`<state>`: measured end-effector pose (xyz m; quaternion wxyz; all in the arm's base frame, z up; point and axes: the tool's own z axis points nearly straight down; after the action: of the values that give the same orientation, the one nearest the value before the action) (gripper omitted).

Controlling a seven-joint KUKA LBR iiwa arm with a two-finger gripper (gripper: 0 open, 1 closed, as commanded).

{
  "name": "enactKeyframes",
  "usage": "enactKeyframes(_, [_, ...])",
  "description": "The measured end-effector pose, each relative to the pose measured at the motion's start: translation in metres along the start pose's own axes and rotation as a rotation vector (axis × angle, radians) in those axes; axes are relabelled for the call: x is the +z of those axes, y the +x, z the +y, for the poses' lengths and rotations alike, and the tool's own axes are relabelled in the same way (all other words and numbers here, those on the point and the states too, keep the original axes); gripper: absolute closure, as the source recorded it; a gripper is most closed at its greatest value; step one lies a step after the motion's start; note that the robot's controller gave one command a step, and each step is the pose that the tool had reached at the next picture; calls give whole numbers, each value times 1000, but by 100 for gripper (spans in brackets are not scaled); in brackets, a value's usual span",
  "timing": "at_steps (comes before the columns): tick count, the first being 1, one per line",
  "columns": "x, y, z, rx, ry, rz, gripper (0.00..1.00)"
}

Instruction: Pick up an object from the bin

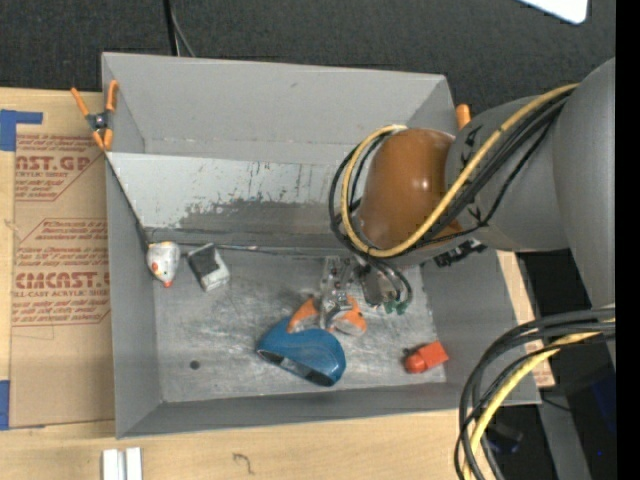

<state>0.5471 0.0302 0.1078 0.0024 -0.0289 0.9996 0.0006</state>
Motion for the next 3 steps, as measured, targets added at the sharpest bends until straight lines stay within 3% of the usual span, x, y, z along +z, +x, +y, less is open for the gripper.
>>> enactKeyframes(1, [-2, -2, -1, 1, 2, -9, 0])
enactKeyframes(2, [1, 1, 0, 1, 0, 3, 100])
enactKeyframes(3, [0, 0, -1, 1, 2, -2, 0])
